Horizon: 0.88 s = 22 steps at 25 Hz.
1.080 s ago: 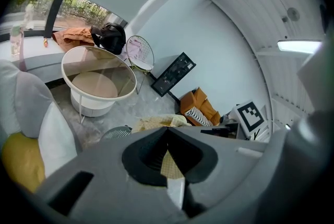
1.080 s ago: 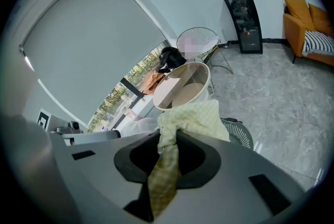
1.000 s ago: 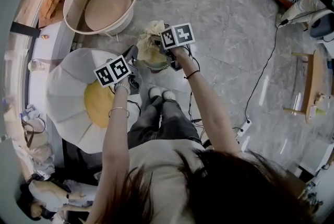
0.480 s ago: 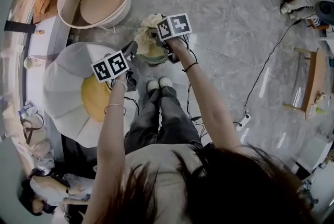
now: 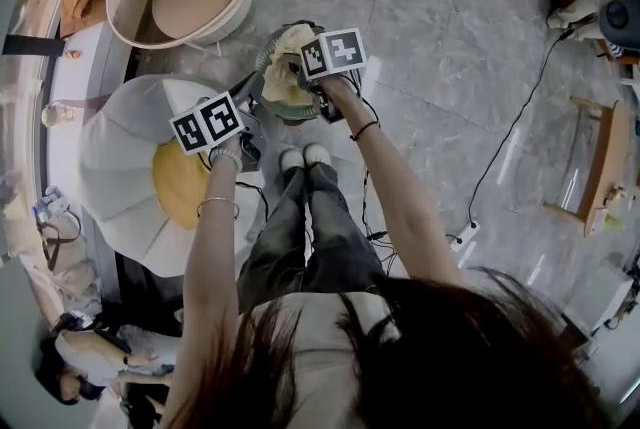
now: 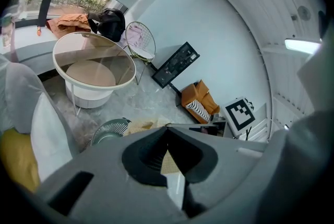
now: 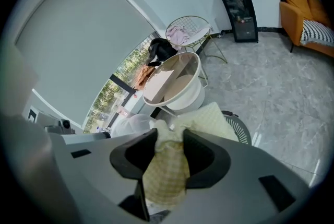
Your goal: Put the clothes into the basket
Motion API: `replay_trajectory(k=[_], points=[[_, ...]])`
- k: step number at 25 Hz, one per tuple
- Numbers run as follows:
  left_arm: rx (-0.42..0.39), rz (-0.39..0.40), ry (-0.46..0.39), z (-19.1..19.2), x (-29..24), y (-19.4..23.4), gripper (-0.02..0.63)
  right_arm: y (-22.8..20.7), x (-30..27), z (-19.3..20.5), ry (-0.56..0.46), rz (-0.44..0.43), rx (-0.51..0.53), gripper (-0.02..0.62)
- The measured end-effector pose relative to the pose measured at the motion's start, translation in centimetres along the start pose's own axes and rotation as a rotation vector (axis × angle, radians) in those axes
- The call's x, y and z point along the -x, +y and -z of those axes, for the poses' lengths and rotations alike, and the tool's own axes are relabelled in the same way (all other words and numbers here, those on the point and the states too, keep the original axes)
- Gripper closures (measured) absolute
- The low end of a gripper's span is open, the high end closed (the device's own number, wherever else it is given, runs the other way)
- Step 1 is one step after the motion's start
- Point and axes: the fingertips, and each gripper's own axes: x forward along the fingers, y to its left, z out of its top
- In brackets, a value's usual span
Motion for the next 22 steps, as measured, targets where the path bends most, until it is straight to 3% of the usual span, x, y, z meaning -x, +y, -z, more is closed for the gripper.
replay_trajectory(k=[2, 10, 14, 22], points=[[0.010, -0.005, 0.008, 0.3, -0.3, 0.4, 0.595, -0.3, -0.8, -0.1, 0.009, 0.006, -0.001, 0.454], [0.034, -0.017, 0.021, 0.9, -1.2, 1.3, 0.595, -1.3, -1.4, 0.1, 0.018, 0.032, -0.003, 0.453], [0.039, -0.019, 0.026, 0.9, -1.5, 1.5, 0.595, -1.6, -2.4, 0.6, 0.015, 0.001, -0.014, 0.453], [0.033, 0.027, -0.012, 0.5, -0.8, 0.4, 0.595, -0.2, 0.7, -0.3, -0.115, -0.007, -0.027, 0.473]])
